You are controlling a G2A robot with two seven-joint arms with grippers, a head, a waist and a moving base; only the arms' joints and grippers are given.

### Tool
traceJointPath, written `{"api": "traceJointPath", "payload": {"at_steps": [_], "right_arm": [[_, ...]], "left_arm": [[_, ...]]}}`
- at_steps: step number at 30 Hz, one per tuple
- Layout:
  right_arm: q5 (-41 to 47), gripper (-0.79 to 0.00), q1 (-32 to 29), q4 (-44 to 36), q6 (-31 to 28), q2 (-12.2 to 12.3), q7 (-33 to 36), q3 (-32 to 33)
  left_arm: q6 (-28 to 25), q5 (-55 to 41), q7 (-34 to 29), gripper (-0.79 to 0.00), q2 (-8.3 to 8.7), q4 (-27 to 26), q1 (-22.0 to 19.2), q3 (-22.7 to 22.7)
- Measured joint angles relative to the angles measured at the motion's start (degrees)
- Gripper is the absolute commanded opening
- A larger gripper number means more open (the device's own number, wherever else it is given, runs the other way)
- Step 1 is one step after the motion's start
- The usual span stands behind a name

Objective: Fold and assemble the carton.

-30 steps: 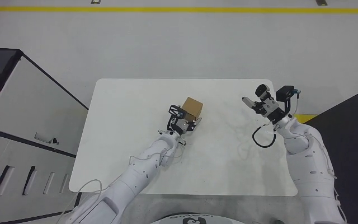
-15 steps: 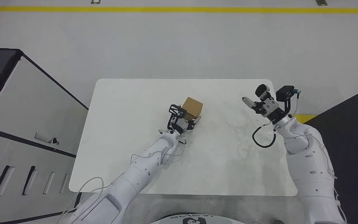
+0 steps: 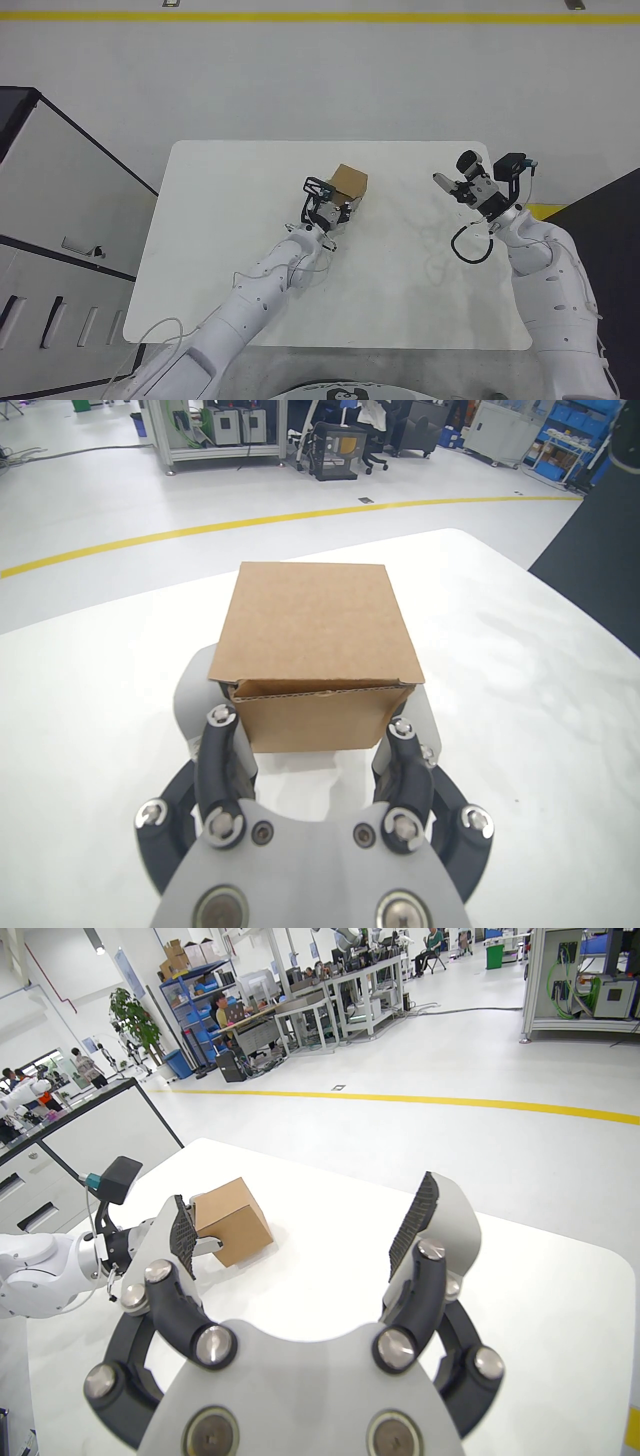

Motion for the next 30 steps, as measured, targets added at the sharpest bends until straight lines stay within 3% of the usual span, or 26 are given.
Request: {"api": "traceJointPath", "payload": {"at_steps": [7,10,21,24,30], "right_arm": [[0.0,0.0,0.0,0.0,0.0,0.0,0.0,0.0],[0.0,0.0,0.0,0.0,0.0,0.0,0.0,0.0],[0.0,0.0,0.0,0.0,0.0,0.0,0.0,0.0],[0.0,0.0,0.0,0.0,0.0,0.0,0.0,0.0],[0.0,0.0,0.0,0.0,0.0,0.0,0.0,0.0]], "left_arm": [[-9.52,4.16,-16.49,-0.785,3.97,-20.98,7.4,-6.78],[-12.31,4.54,-20.31,-0.785,4.68,-28.01,9.49,-8.08],[-12.18,6.11,-20.08,-0.785,4.96,-27.82,9.71,-8.57],[-17.1,5.88,-21.86,-0.785,6.08,-31.53,11.68,-11.65],[-33.7,-0.36,-30.31,-0.785,9.02,-42.14,17.51,-20.8]]}}
